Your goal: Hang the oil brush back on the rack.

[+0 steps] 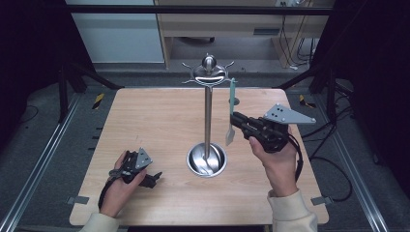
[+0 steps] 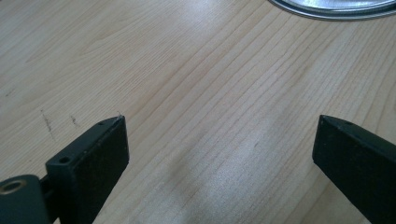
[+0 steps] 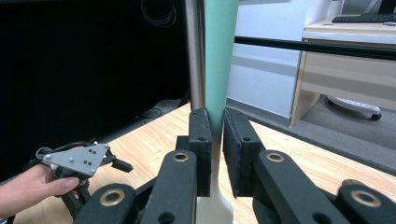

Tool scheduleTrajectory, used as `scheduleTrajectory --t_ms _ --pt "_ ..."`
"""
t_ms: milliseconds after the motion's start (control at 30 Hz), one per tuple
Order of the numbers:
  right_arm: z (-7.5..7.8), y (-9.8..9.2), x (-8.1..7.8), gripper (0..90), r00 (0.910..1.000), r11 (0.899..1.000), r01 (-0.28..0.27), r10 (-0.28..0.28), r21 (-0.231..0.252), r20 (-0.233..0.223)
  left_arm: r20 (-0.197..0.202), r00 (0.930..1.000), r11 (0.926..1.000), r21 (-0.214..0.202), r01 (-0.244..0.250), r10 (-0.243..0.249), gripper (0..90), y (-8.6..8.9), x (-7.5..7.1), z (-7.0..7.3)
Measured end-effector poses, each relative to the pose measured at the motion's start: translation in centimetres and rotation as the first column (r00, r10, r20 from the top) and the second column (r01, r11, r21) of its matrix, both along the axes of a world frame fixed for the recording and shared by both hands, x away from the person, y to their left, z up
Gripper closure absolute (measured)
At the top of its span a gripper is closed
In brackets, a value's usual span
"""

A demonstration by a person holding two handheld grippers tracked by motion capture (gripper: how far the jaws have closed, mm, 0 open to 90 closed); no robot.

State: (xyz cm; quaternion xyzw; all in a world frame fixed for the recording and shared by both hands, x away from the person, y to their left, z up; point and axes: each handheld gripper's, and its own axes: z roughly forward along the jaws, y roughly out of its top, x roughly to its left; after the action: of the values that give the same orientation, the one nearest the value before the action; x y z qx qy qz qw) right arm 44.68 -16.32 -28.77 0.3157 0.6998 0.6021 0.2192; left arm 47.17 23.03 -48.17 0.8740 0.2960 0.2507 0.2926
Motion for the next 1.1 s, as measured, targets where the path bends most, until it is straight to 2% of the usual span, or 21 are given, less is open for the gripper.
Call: scheduleTrajectory --t_ms 600,833,1000,1100 --pt "-0.13 0.33 0.25 81.2 0.9998 1.000 -0.019 0.019 0.016 -0.002 0.001 1.0000 1.0000 0.005 0.002 -0.002 3.3 -0.03 0.00 -0.02" --pt "0.04 0.53 0.23 79.1 0.9997 1.000 -0.025 0.025 0.005 0.003 0.001 1.0000 1.0000 0.004 0.002 -0.002 3.3 -0.01 0.01 -0.02" --pt "0.06 0.48 0.00 74.6 0.9999 0.999 0.003 -0.003 -0.037 0.014 0.001 1.0000 1.0000 0.004 0.002 -0.002 3.3 0.00 0.01 -0.01" --pt "0.11 0.41 -0.24 64.5 0.9988 0.996 0.046 -0.045 -0.075 0.020 0.001 1.0000 1.0000 0.005 0.001 -0.001 3.3 0.01 0.02 0.00"
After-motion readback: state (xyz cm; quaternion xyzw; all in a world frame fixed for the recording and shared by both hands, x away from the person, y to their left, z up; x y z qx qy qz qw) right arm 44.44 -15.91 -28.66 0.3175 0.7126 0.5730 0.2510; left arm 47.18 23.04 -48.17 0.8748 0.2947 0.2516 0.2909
